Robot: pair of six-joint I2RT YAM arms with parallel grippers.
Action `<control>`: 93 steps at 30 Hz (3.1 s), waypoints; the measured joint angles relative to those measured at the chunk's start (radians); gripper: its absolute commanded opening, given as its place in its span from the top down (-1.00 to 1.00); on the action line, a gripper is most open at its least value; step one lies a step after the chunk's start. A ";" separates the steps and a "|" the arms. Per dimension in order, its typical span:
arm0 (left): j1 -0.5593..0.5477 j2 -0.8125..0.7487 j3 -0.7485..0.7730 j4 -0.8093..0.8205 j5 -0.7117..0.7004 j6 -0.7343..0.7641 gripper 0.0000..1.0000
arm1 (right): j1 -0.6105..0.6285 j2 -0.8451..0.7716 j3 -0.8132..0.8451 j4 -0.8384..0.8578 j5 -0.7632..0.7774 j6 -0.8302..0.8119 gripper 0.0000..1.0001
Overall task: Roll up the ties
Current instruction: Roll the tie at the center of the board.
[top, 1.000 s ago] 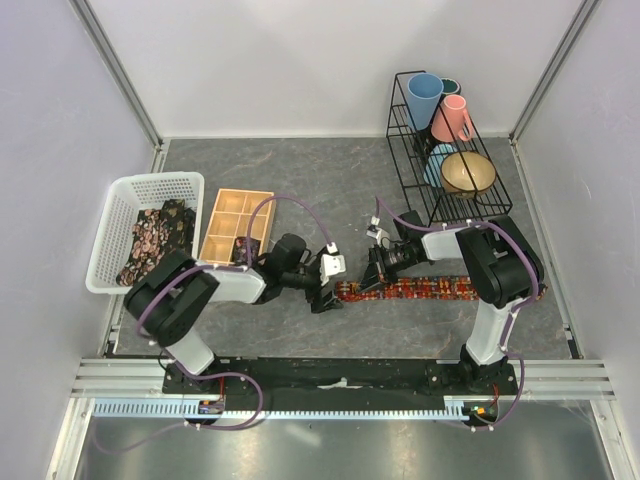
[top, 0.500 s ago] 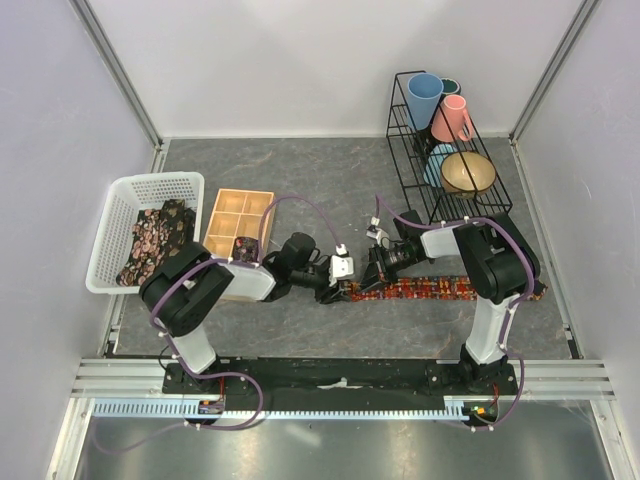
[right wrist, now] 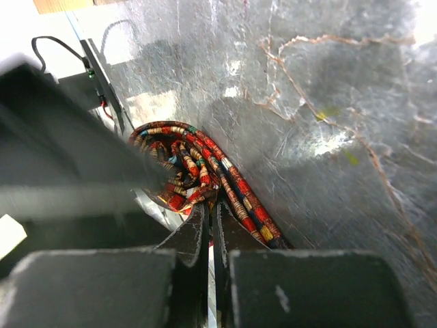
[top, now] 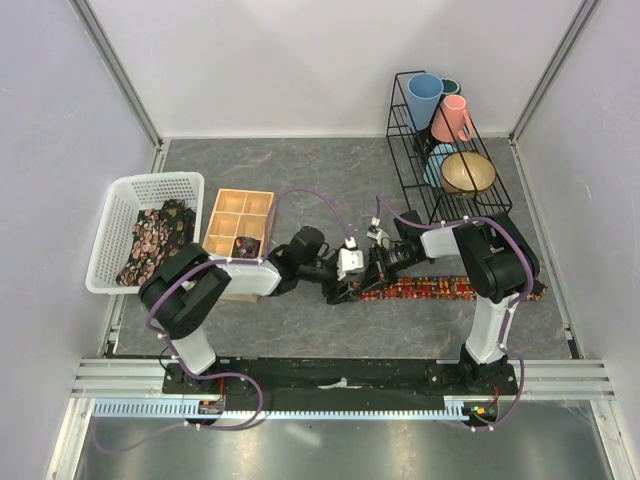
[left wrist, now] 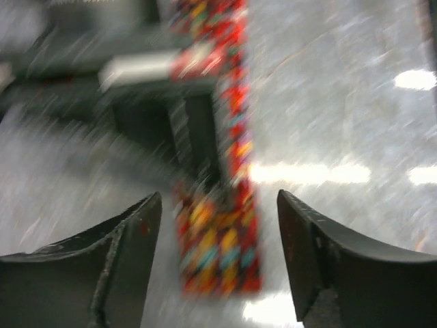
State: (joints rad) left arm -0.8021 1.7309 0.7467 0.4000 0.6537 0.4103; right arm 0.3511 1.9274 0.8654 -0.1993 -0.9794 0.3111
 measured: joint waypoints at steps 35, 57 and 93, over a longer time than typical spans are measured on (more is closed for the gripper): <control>-0.019 -0.002 0.035 -0.226 -0.105 0.103 0.79 | -0.017 -0.089 0.000 -0.074 0.040 -0.036 0.27; -0.013 0.009 0.069 -0.289 -0.121 0.094 -0.25 | -0.002 -0.032 0.007 -0.062 0.043 -0.077 1.00; -0.027 0.069 0.093 -0.185 -0.055 -0.016 0.20 | -0.003 -0.013 0.034 -0.108 0.045 -0.097 1.00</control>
State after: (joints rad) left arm -0.8291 1.8004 0.8398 0.2153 0.5983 0.3939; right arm 0.3485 1.9141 0.8993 -0.3077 -0.9348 0.2138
